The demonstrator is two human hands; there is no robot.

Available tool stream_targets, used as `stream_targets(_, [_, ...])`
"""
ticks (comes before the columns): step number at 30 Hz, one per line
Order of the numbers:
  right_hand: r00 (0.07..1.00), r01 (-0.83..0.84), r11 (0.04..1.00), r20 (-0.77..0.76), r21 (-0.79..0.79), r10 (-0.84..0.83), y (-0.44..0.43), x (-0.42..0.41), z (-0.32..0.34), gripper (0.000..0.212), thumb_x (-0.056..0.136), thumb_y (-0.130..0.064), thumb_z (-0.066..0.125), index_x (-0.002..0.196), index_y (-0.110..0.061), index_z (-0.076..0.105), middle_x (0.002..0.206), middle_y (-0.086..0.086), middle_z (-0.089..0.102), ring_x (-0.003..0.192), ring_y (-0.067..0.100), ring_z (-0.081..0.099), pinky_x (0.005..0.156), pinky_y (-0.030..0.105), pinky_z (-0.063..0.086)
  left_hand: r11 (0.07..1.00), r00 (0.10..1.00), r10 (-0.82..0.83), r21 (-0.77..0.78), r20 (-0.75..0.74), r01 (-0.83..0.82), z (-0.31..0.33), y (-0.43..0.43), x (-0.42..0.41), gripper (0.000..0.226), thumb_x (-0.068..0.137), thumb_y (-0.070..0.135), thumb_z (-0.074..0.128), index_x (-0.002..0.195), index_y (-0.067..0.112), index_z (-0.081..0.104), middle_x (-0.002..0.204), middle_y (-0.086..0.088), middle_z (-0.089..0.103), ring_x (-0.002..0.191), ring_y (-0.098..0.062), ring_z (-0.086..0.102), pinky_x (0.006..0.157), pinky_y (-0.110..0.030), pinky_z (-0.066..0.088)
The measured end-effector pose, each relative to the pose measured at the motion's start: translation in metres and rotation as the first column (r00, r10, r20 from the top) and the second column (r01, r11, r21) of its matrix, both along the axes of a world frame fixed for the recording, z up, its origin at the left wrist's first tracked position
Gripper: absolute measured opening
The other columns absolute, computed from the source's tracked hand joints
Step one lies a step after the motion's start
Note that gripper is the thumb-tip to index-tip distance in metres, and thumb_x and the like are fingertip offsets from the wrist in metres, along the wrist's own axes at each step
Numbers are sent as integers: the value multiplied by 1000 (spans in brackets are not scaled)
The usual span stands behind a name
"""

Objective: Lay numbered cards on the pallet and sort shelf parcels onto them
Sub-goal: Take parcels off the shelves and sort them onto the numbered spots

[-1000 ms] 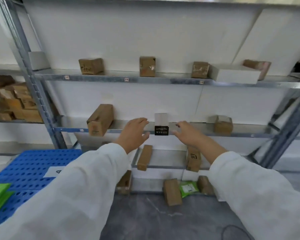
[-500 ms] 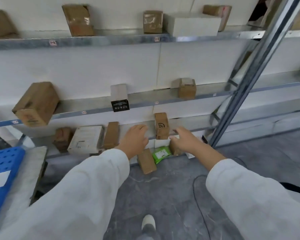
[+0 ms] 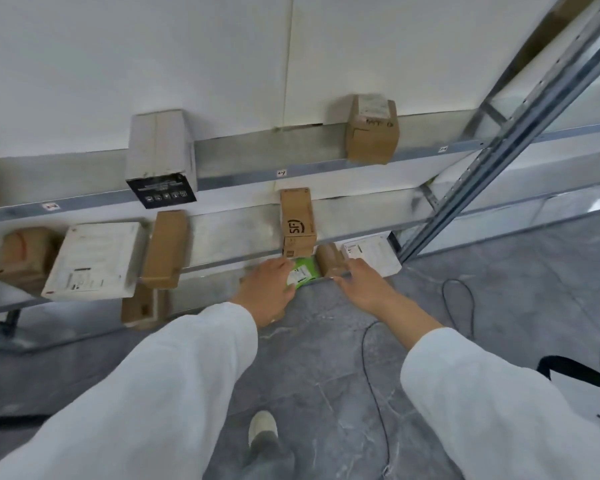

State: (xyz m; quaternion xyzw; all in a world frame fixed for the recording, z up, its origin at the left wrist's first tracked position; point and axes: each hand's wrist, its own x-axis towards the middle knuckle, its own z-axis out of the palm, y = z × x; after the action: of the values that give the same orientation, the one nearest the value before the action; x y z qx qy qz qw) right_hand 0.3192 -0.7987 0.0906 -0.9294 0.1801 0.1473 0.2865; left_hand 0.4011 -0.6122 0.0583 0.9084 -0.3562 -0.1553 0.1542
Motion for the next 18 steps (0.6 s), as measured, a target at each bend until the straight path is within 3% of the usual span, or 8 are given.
stream_targets(2, [999,-11,1000,-47,-2,11,-15,14,-15,47,99,-25,47,142,-8,40,147,12,37,133,30,40,108,38,35,1000,1000,-2,-7,4,2,-14,-16,19,40,93,25,51,132,13,49,134,-6,52,121,-24,48,101,-37,40])
stream_targets(9, [980,29,999,-199,18,-25,-77,59,-93,51,100,-22,40,146,-5,29,145,15,36,132,35,40,107,39,36,994,997,-10,110,-72,18,-87,-72,55,42,96,27,46,135,11,47,137,-6,49,124,-24,46,104,-37,37])
stream_targets(11, [970,51,998,-238,36,-41,-93,72,-122,48,99,-20,42,143,-2,32,133,15,42,128,36,43,103,39,39,992,992,-13,119,-129,28,-114,-90,65,44,97,27,46,138,10,45,141,-6,46,128,-23,43,107,-35,34])
stream_targets(18, [947,-25,999,-318,41,37,-147,122,-234,44,100,-26,38,140,-7,38,144,12,37,127,33,44,105,42,37,990,979,74,131,-190,-50,-225,-147,101,44,96,27,49,137,10,48,137,-5,51,125,-22,47,105,-32,36])
